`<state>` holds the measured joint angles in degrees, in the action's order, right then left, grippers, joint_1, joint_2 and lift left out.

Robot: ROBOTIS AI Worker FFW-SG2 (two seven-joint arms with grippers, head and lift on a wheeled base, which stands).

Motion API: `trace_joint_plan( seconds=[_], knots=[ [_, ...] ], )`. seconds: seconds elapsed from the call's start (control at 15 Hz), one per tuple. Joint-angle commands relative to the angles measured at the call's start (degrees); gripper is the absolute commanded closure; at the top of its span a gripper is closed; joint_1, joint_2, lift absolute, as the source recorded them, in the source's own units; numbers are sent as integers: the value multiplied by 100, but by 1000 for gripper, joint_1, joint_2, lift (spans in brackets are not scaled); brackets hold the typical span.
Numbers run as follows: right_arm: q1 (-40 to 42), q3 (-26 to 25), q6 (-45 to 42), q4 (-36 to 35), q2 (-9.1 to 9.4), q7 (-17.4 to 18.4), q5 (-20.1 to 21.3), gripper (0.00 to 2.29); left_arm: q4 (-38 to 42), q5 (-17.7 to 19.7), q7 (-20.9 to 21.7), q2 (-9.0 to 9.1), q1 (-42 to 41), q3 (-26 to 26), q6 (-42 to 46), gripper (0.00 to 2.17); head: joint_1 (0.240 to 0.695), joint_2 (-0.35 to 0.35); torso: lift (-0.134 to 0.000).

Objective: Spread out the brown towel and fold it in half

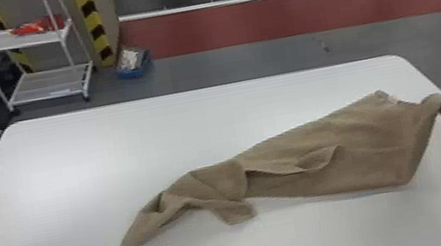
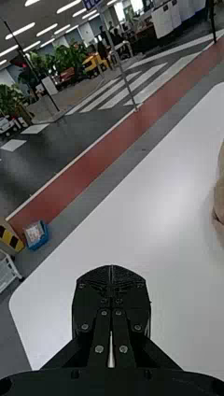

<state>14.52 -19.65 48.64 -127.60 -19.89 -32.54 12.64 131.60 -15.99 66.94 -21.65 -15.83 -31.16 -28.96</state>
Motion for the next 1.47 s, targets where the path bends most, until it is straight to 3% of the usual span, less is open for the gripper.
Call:
trace_joint_plan(
  seconds=[0.0,0.13,0.2,0.27,0.33,0.4,0.53,0.73,0.93,1.27,1.4],
  knots=[
    [-134,199,36,-2,276,-7,63,1328,-240,-123,65,64,405,497,-177,1430,695,-55,-128],
    [-143,260,317,-28,249,-217,300,1328,-363,-53,-41,117,176,840,-159,1413,695,-59,-128],
    [-108,269,317,-37,276,-323,441,1328,-442,35,-164,170,53,928,-124,1237,695,-65,-128],
    [-37,278,370,-37,293,-358,713,1328,-469,70,-322,231,-114,1095,-124,900,695,-72,-128],
    [130,260,353,-28,328,-393,1012,1328,-434,88,-454,284,-281,1253,-36,373,695,-81,-128],
    [305,260,317,-20,381,-464,1249,1328,-398,167,-542,328,-395,1359,-1,117,695,-111,-128],
    [657,93,124,-11,495,-464,1364,1328,-346,316,-586,372,-562,1675,333,80,695,-163,-128],
    [1026,-153,-474,-28,821,-472,1364,1328,-513,158,-621,407,-588,2229,948,87,695,-256,-128],
    [1123,-232,-561,-28,988,-472,1364,1328,-662,-35,-1034,372,-624,2721,1687,90,695,-346,-128],
    [1193,-241,-702,-64,1163,-481,1355,1328,-1145,-765,-1412,345,-369,3688,2249,289,695,-350,-128],
    [1211,-250,-684,-64,1198,-481,1355,1328,-1409,-976,-1781,354,-202,3916,2390,485,695,-350,-128]
  ],
)
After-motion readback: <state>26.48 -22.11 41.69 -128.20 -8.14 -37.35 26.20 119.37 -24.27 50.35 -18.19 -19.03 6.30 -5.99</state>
